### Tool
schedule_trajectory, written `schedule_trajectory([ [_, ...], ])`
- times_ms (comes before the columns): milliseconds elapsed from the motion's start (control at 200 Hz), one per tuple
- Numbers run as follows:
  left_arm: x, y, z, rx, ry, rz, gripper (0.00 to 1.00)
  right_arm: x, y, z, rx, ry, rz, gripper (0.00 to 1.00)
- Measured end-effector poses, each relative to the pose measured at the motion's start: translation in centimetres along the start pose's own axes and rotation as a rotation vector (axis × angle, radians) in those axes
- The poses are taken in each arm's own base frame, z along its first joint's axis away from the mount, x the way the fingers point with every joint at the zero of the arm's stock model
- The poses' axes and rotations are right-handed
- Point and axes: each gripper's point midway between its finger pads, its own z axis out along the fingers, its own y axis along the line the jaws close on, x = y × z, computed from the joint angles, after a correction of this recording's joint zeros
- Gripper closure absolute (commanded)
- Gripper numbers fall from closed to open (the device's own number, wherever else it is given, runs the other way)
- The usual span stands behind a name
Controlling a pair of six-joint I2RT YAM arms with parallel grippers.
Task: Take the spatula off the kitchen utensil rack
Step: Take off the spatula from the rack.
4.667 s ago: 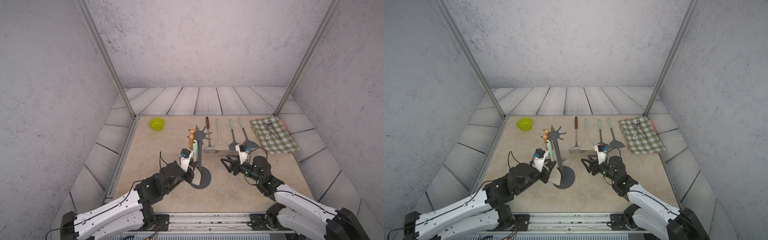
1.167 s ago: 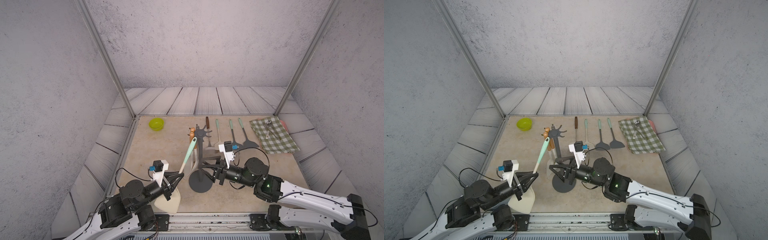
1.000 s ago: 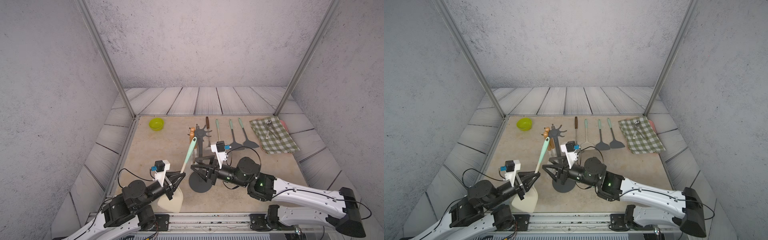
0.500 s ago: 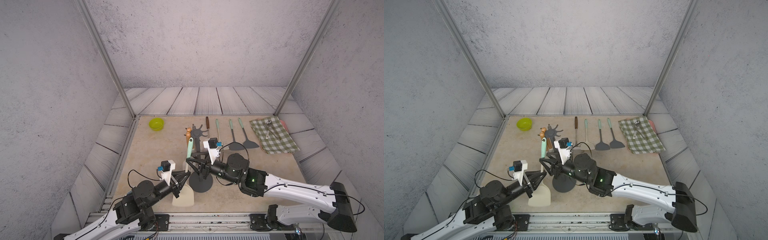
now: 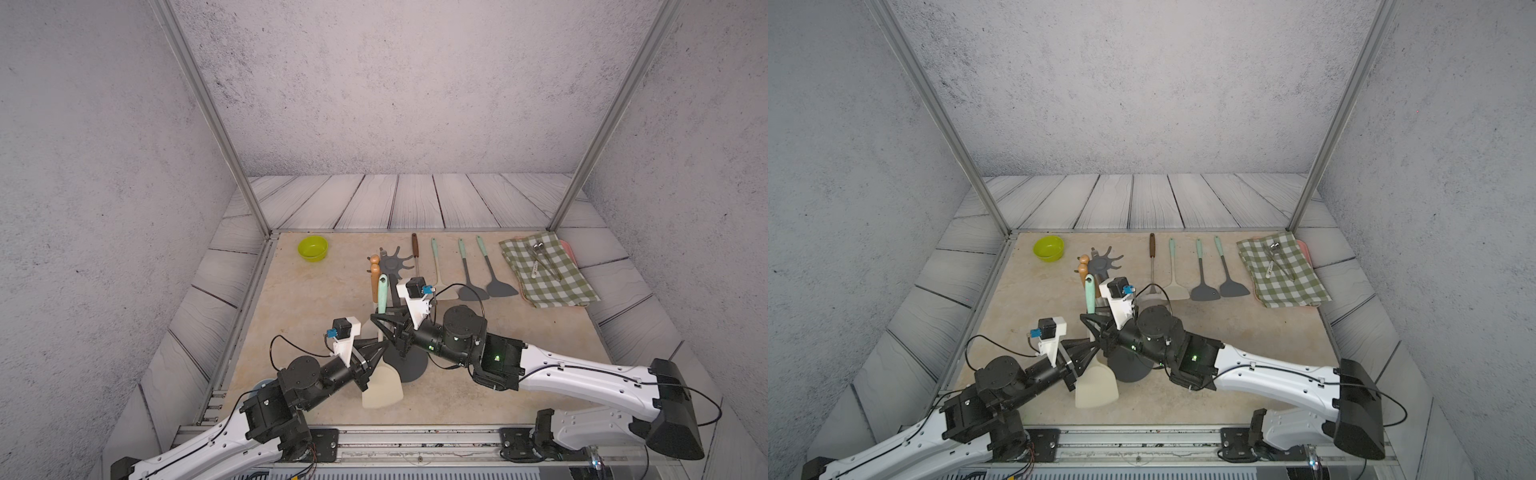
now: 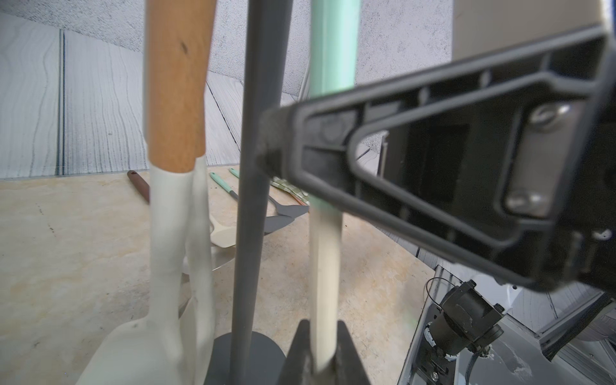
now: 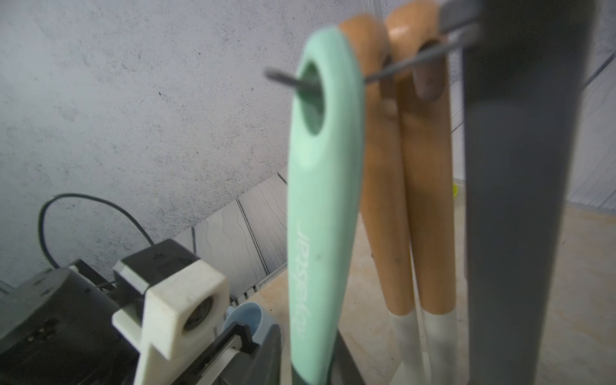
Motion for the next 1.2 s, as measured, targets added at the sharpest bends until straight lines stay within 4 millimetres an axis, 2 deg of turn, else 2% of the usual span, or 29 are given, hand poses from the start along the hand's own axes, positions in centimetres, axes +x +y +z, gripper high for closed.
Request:
schedule_trajectory([
  [70,0.1,0.0,0.1,-0.001,0.003,0.002,1.0,0.1,0.0,0.0,-0.001,0.005,-0.014,1.0],
  [340,0.4,-0.4,0.3,0.014,0.025,0.024,1.0,0.3,0.2,-0.7,-0.02,0.017,-0.042,1.0],
  [841,1.4,-3.0,1.9,0.118,0.157,0.077,1.0,0.7,0.1,-4.5,-0.04,0.025,-0.095,1.0],
  [1086,1.3,-3.4,1.1,0.142,0.168,0.093,1.0,0.9,0.9,-5.0,-0.087,0.037,-0.114,1.0],
  [1201,0.3,-4.0,0.2,0.168,0.145,0.105,1.0,0.1,1.9,-5.4,-0.13,0.01,-0.129,1.0],
])
